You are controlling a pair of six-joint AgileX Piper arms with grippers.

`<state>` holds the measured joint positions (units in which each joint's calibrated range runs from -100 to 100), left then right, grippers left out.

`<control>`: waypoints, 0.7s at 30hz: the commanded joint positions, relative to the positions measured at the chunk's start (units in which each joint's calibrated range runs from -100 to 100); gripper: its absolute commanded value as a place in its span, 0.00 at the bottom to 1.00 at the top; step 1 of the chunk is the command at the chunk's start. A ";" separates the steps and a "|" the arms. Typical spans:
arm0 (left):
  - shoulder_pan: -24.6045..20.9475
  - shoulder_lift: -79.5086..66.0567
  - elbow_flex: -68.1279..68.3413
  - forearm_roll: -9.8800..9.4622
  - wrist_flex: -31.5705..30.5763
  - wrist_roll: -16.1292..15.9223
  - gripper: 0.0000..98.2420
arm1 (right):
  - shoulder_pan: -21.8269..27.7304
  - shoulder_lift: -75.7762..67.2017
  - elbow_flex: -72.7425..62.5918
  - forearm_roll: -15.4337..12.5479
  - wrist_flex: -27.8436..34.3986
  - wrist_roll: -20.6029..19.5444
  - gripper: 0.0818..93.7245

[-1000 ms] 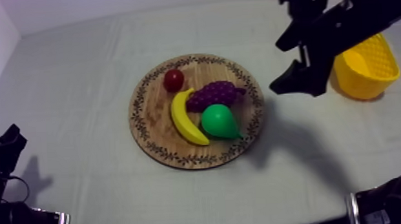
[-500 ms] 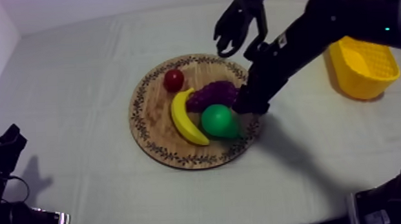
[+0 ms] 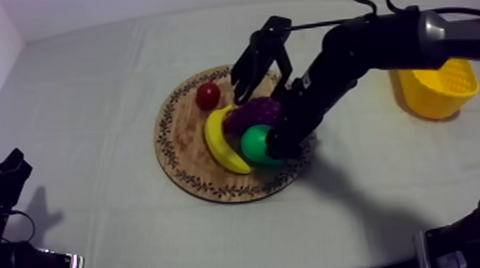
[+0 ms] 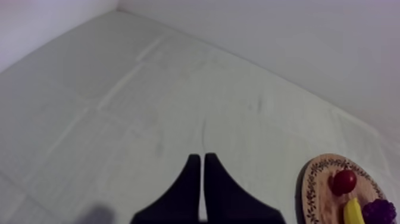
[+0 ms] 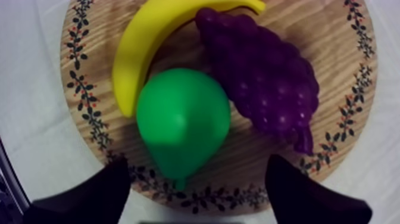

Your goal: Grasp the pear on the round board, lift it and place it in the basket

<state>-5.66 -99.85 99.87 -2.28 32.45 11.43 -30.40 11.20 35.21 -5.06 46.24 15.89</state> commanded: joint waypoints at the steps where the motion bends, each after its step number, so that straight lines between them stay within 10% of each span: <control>1: -0.02 0.02 0.02 0.00 0.05 0.02 0.00 | -0.45 0.73 -0.43 -0.32 0.02 0.02 0.69; 21: -0.02 0.02 0.02 0.00 0.05 0.02 0.00 | -2.67 10.07 -5.79 0.44 -0.81 -1.16 0.68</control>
<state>-5.66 -99.85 99.87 -2.28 32.45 11.43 -33.01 20.86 29.72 -4.72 45.05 14.68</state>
